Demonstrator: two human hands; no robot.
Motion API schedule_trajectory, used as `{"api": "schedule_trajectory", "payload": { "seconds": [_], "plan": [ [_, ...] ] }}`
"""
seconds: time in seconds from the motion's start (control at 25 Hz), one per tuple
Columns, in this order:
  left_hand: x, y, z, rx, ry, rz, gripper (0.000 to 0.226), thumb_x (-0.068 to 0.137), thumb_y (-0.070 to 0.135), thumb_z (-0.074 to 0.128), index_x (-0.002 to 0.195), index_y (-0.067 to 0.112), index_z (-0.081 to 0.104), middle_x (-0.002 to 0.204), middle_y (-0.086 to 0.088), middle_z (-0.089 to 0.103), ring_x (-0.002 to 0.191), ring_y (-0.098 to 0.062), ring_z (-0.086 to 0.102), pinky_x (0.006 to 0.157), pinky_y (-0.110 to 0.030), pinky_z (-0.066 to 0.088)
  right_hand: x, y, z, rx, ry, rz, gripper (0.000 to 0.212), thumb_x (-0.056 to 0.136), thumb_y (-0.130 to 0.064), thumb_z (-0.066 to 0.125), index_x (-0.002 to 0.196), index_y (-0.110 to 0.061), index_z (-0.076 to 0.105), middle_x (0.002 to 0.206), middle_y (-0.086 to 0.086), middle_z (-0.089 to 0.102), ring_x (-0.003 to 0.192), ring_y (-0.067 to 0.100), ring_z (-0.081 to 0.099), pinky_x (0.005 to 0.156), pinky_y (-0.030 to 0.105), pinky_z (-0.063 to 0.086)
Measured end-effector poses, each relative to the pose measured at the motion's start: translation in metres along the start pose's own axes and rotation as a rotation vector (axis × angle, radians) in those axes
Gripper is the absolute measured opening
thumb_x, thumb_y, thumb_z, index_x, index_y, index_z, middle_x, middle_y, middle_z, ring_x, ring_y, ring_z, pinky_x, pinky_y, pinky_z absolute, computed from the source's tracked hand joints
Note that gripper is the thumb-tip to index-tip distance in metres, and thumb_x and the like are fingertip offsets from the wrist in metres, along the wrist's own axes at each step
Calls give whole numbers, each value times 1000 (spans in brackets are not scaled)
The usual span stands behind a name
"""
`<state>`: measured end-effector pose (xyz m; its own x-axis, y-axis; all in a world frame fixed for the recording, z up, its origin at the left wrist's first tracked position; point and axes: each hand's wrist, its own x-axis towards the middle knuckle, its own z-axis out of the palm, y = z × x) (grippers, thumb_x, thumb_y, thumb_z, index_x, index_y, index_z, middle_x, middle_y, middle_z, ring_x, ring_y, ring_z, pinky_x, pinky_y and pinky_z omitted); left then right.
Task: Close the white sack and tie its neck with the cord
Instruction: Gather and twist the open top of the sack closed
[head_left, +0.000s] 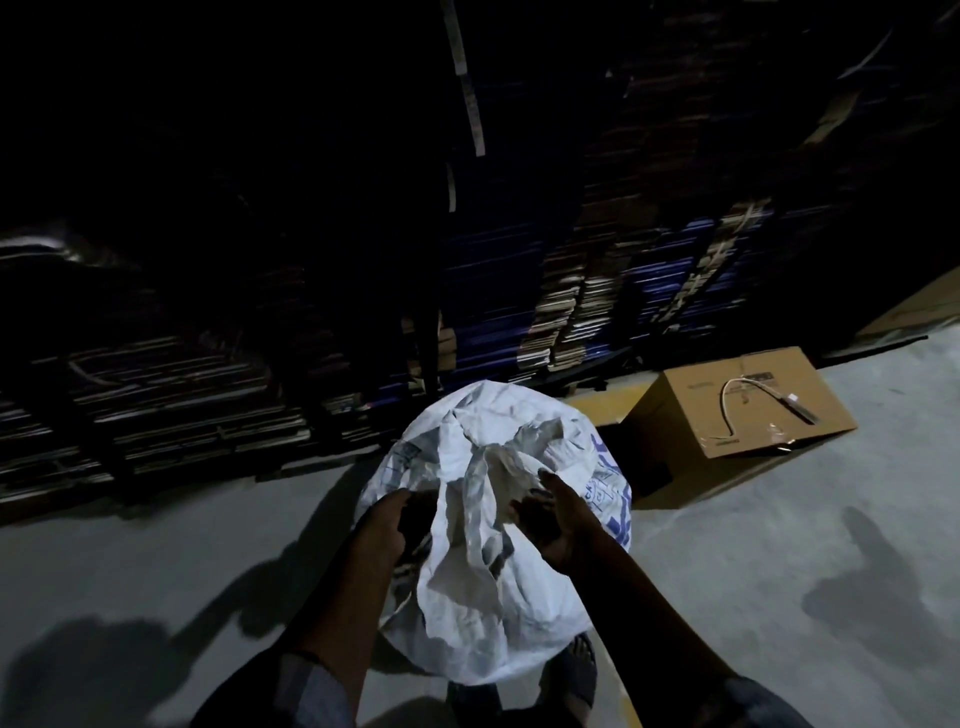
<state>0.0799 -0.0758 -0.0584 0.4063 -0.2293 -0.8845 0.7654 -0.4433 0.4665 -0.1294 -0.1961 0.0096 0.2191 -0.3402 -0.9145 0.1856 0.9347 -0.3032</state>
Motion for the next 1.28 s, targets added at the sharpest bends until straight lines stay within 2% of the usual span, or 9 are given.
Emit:
{"api": "schedule_trajectory", "payload": {
  "seconds": [0.08,0.16,0.36,0.52,0.64,0.76,0.96,1.12,1.28],
  "plan": [
    [7,6,1,-57,32,-15,26,98,16,58,116,1,69,111,-24,71,89,-30,67,69,-33,57,6,-1,3,21,65,-2,14,100,-13,63,94,-1,57,85,17,57,76,33,64,55,38,62],
    [-11,22,9,-101,51,21,20,98,6,57,117,3,65,90,-19,66,73,-26,61,54,-32,55,6,-4,0,-83,142,-105,13,96,-3,63,85,-2,58,80,14,60,73,30,65,63,37,63],
    [-58,81,28,256,119,570,39,93,-6,63,132,-6,63,123,-25,69,106,-33,68,96,-45,55,-35,-20,5,-761,350,-725,14,88,0,64,75,-3,68,64,1,61,61,21,59,45,10,40],
    [-94,105,36,686,40,983,35,94,-10,55,125,-3,70,122,-18,72,113,-25,68,94,-28,48,-63,-38,33,-1118,370,-1142,16,87,-1,54,76,2,66,64,14,65,53,25,57,50,37,46],
    [-118,101,35,993,-72,1167,36,92,-8,56,117,7,78,114,-10,78,105,-22,73,88,-22,48,-80,-38,47,-1361,213,-1163,19,82,-8,58,97,-9,70,78,13,74,71,31,71,61,41,57],
    [-118,88,24,1132,-188,1150,32,89,5,60,110,17,81,106,-3,80,99,-10,73,81,-15,49,-88,-22,35,-1664,-15,-1177,27,83,-24,75,106,-14,63,97,11,74,88,34,70,66,36,48],
    [-105,63,29,1218,-285,987,37,90,-5,60,115,14,79,116,-3,77,110,-13,71,87,-14,51,-79,3,7,-1771,-117,-1198,14,95,-30,53,87,-20,47,84,15,68,79,41,65,60,37,37],
    [-110,43,50,910,-208,853,35,89,-13,60,115,2,77,119,-15,76,112,-20,70,91,-25,51,-71,19,15,-1556,-115,-1121,4,85,-24,49,81,-24,48,72,13,66,67,35,64,58,45,49],
    [-118,27,61,517,-228,564,37,92,1,69,74,29,85,82,0,82,73,-7,75,69,-23,54,-64,25,22,-1429,-179,-1112,27,79,-31,36,87,-16,57,70,12,67,63,31,63,54,43,48]
  ]
}}
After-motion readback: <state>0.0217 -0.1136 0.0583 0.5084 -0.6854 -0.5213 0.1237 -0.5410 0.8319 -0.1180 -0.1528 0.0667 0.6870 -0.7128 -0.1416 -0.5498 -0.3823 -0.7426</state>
